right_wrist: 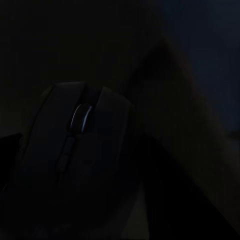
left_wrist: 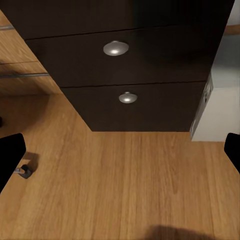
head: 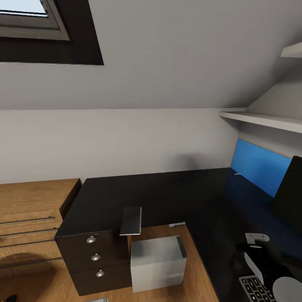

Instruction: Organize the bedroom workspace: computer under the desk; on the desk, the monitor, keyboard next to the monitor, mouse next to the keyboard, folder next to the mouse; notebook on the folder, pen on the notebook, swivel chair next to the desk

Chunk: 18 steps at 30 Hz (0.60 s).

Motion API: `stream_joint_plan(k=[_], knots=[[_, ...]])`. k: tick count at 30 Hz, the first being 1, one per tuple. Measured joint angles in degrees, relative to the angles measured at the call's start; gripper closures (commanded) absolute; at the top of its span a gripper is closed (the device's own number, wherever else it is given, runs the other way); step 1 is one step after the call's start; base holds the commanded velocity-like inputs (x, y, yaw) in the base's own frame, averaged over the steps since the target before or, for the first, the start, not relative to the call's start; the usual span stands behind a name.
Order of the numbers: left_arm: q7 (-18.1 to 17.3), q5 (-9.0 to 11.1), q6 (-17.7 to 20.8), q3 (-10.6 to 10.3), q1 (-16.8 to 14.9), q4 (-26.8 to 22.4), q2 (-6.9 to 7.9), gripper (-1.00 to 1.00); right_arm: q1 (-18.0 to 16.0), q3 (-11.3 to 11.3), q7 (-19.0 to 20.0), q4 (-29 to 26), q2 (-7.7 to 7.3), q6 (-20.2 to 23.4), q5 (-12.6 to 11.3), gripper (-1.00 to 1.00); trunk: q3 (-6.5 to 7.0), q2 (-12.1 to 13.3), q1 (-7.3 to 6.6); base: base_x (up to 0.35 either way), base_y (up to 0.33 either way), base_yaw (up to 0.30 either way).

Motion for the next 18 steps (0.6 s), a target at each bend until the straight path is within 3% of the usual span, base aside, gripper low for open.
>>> stream_joint_plan(k=[18], knots=[[-0.09, -0.02, -0.05, 0.0, 0.0, 0.03, -0.02, -1.0, 0.0, 0.0, 0.01, 0.05, 0.12, 1.79, 0.07, 1.0, 0.0, 0.0, 0.0, -0.046, 0.0, 0.0]])
